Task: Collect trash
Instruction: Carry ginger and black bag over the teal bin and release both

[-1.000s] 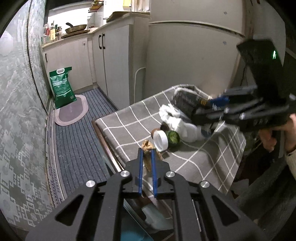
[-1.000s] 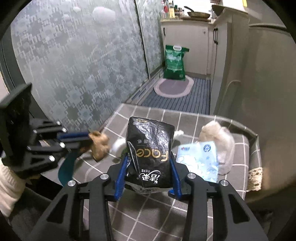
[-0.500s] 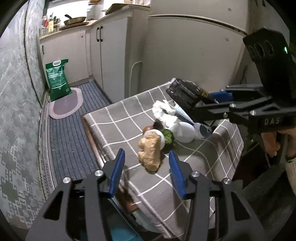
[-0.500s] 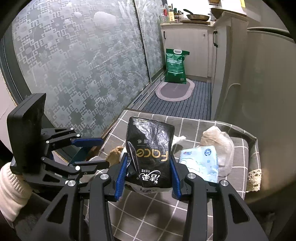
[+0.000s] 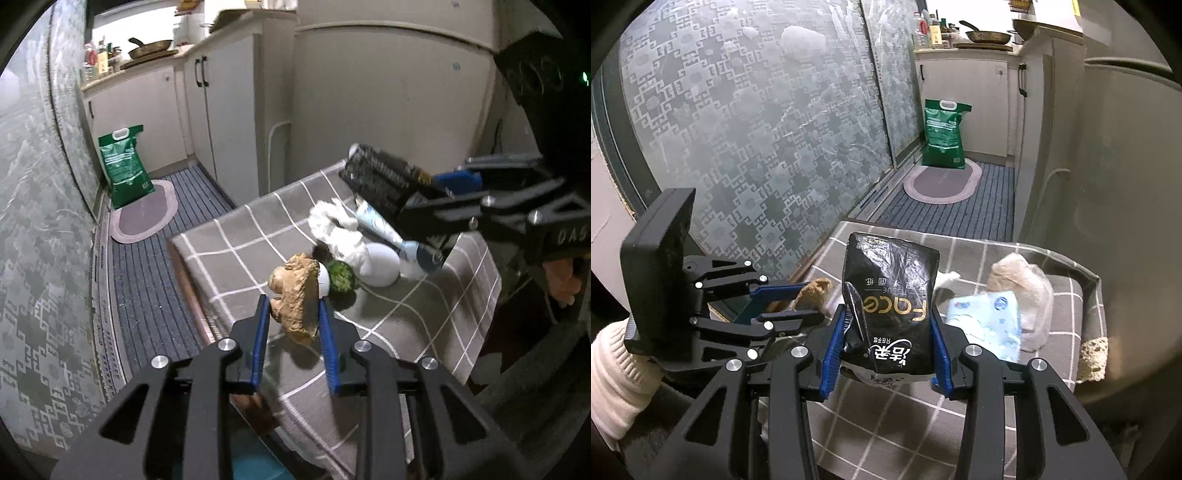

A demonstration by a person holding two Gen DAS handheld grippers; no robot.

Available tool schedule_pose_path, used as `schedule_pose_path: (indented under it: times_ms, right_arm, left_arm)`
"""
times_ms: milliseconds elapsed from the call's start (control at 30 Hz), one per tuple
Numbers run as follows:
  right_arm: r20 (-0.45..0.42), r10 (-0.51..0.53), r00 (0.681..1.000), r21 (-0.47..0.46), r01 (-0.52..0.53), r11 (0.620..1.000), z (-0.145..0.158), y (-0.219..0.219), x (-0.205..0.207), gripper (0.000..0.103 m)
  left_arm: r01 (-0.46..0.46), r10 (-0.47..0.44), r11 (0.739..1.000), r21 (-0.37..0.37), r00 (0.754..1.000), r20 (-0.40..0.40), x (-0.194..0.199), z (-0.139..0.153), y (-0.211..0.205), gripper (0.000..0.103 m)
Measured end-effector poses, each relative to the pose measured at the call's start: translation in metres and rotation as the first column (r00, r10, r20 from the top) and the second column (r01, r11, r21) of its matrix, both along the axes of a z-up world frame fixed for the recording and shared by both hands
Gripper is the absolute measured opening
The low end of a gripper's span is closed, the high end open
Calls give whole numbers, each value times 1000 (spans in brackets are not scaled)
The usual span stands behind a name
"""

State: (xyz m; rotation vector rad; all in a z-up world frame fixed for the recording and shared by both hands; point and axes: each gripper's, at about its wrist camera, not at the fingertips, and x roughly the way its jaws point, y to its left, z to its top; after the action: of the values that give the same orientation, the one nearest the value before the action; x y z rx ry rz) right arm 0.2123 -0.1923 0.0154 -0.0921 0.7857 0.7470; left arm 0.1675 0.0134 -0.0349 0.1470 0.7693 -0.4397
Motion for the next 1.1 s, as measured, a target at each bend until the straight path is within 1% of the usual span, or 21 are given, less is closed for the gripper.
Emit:
schedule_pose_path:
  times_ms: [167,333,533,767,933,1100]
  right_arm:
    - [6,40,999,-3,-40,999,3,18,-6,42]
    - [13,90,996,-5,-90,996,7,43,-13,42]
    - [23,153,988,-4,-153,988,13,81,-23,42]
    - [17,228,974,-26,-227,973,12,125,-36,42]
    - [-2,260,966,-50,-260,964,3,152,-41,42]
    - [-19,285,958,-63,-285,956,-4,174,-44,42]
  left_arm:
    - [-34,34,999,-17,999,9,-10,9,16,28]
    - [-88,88,996,2,996,-6,-22,6,40,28]
    - [-140,145,988,67,986,-76,-34,-21,74,28]
    - [-171,192,977,127,965,-177,-52,-61,110,29]
    - [-193,219,972,136,952,-214,-58,-75,130,31]
    - [-210,233,970,126,949,-211,-66,-77,144,30]
